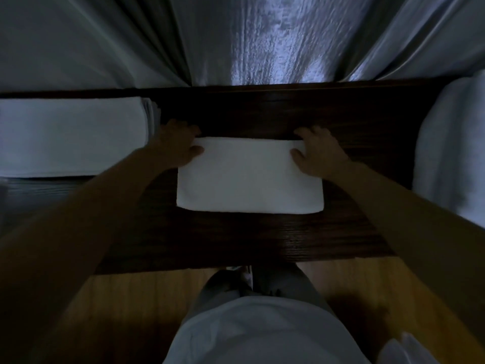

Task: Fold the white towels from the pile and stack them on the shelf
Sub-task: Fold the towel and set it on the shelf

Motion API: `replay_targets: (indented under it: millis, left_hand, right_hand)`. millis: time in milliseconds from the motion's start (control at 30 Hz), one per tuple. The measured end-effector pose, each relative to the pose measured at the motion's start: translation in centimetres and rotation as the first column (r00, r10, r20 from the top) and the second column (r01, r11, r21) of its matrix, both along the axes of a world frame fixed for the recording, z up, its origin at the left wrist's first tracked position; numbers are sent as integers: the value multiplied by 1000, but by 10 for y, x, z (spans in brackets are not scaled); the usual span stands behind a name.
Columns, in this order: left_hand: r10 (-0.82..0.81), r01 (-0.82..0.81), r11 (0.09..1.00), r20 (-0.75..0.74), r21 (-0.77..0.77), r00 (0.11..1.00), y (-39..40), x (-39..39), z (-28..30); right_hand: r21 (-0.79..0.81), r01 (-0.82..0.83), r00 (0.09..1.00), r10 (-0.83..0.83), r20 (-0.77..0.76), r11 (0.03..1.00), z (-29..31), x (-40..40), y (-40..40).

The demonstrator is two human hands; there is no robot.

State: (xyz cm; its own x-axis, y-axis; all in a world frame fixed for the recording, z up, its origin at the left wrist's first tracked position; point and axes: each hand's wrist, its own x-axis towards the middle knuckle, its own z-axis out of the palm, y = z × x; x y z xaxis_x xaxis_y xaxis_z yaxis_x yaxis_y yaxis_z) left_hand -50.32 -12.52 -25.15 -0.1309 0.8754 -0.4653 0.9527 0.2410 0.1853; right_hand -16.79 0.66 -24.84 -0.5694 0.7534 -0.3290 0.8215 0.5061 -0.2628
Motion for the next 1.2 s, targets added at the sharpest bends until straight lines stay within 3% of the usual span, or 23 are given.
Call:
replay_targets:
  millis: [100, 200, 267, 467, 667, 1000, 1067, 1200]
  left_hand:
    - [67, -36, 983, 168, -178, 983, 15, -10, 17]
    - [66, -23, 965, 155, -262, 986, 24, -15, 23]
    - [61, -15, 965, 169, -262, 984, 22, -17, 26]
    - [-23, 41, 996, 220, -79, 975, -12, -27, 55]
    - [-44, 19, 991, 186, 135, 982, -53, -27, 103]
    - [-1, -54, 895, 123, 444, 992, -95, -26, 208]
    - [59, -161, 864, 221, 477, 974, -102, -27, 229]
    - [123, -446, 751, 560, 487, 819, -116, -21, 264]
  right_hand:
    - [-194, 50, 997, -37, 70, 980, 15, -8, 28]
    - [-358, 110, 984, -51, 171, 927, 25, -11, 49]
    - [-385, 92, 984, -24, 178, 918, 31, -8, 53]
    - [-317, 25, 1000, -23, 11, 948, 68, 14, 32]
    - [-121, 33, 996, -43, -84, 992, 114, 20, 4]
    - [116, 80, 922, -30, -386, 990, 211, 22, -29]
    - [61, 103, 880, -62, -470, 993, 234, 20, -32]
    - [-127, 138, 741, -187, -645, 982, 271, 8, -40]
